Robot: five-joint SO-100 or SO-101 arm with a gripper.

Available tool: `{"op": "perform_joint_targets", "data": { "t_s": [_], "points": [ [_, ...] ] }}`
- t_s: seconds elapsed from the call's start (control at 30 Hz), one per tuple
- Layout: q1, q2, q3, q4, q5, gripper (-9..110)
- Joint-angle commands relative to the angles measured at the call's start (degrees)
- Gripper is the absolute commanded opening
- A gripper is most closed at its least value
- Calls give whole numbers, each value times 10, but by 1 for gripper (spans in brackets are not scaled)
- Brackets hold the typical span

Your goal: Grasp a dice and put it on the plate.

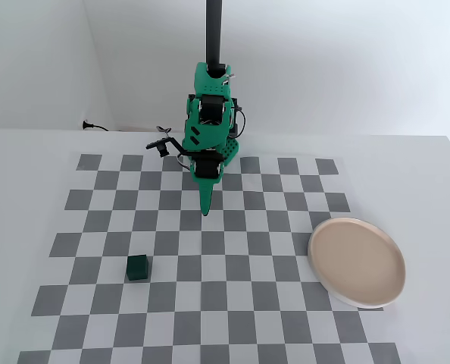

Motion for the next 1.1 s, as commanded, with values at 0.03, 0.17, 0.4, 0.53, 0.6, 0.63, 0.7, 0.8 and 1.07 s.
{"op": "perform_joint_targets", "data": {
  "t_s": [0.03, 0.17, 0.4, 0.53, 0.6, 0.63, 0.7, 0.8, 1.07],
  "points": [
    [5, 6, -12, -27, 20, -4],
    [5, 6, -12, -27, 20, -4],
    [5, 6, -12, -27, 20, -4],
    [5, 6, -12, -27, 19, -4],
    [4, 6, -11, -38, 15, -4],
    [4, 6, -11, -38, 11, -4],
    [3, 6, -11, -48, -10, -4],
    [-3, 6, -11, -63, -48, -4],
    [1, 6, -11, -118, -150, -4]
  ]
}}
